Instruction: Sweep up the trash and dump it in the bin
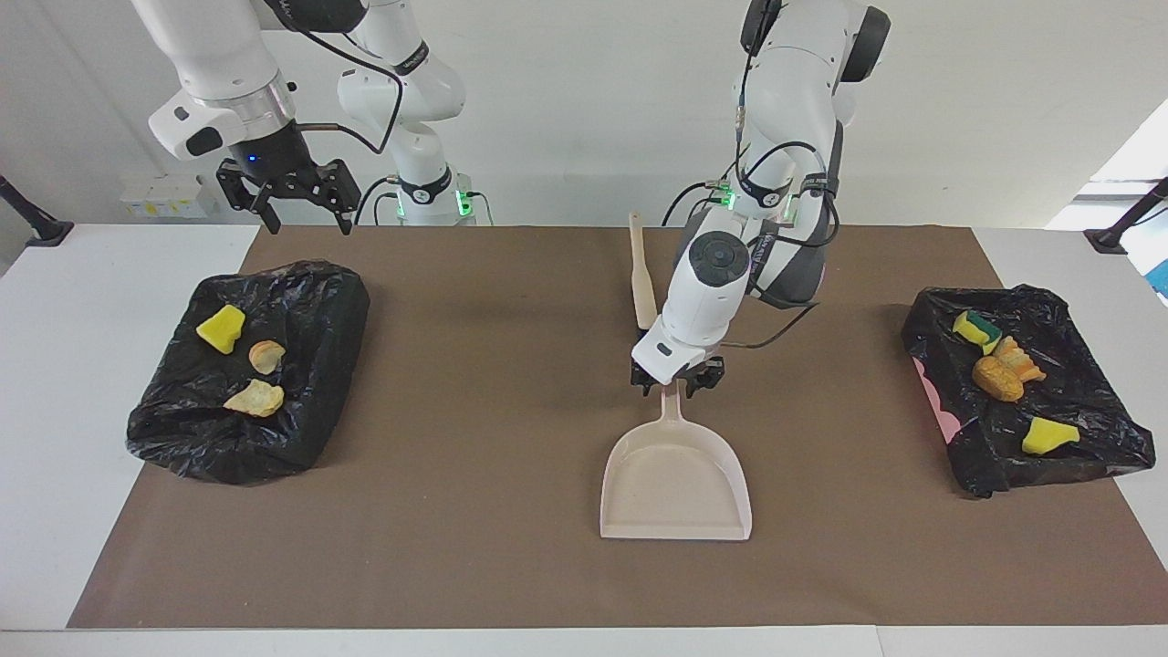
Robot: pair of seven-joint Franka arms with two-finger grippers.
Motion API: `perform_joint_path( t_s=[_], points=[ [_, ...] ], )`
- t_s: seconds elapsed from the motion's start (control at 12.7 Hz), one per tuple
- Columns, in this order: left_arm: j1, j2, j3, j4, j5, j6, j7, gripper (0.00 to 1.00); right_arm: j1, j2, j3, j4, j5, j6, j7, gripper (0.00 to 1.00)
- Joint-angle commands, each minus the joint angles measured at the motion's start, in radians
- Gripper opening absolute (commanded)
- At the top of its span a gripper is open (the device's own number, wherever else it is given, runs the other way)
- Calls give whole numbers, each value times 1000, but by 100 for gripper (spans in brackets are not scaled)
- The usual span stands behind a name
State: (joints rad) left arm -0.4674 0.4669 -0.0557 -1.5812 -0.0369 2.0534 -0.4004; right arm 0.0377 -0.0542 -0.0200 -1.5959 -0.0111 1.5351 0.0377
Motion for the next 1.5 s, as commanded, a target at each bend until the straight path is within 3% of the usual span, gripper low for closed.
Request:
perform_joint_path(
  t_s=[0.0, 0.24, 0.47, 0.79, 0.95, 1.18, 1.42],
  points=[
    [7, -114, 23, -60, 8, -9, 33, 100, -1, -15, 2, -15, 17, -7, 19, 100],
    [102, -253, 25, -112, 8, -57, 193, 100, -1, -15, 2, -15, 16, -7, 19, 100],
    [217, -388, 25, -118, 8, -200, 394, 100, -1, -15, 2, -15, 17, -7, 19, 100],
    [354, -505, 31, -96, 8, -289, 526, 100, -1, -15, 2, -15, 17, -7, 19, 100],
    [392, -527, 36, -50, 8, -369, 616, 100, -1, -15, 2, -15, 17, -7, 19, 100],
    [401, -502, 54, 64, 8, -487, 632, 100, -1, -15, 2, -15, 16, -7, 19, 100],
    [400, -498, 54, 93, 5, -507, 630, 100, -1, -15, 2, -15, 17, -7, 19, 100]
  ],
)
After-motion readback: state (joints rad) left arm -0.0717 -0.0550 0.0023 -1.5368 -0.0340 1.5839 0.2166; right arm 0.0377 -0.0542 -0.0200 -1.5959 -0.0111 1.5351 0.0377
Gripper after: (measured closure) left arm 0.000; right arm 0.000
